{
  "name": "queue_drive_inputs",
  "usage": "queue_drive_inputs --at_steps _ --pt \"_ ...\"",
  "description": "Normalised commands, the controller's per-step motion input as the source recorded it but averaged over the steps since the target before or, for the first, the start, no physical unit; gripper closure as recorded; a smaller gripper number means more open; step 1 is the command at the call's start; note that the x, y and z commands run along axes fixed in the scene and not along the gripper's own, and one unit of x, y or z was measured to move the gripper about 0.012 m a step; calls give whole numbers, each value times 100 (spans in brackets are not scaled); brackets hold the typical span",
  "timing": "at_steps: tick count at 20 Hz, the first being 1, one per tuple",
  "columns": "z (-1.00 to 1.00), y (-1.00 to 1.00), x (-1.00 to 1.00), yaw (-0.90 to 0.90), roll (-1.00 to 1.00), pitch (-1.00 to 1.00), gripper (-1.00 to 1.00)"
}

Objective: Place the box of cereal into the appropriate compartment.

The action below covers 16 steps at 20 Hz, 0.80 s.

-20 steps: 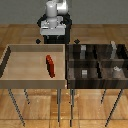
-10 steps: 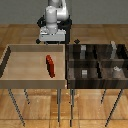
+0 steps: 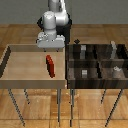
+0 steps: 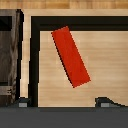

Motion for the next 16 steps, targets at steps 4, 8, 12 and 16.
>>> queue_drive_inputs --at_steps 4,8,12,16 --pt "0 -25 0 0 0 0 -100" --pt "0 0 75 0 0 0 -100" --pt "0 0 50 0 0 0 -100" --pt "0 25 0 0 0 0 -100"
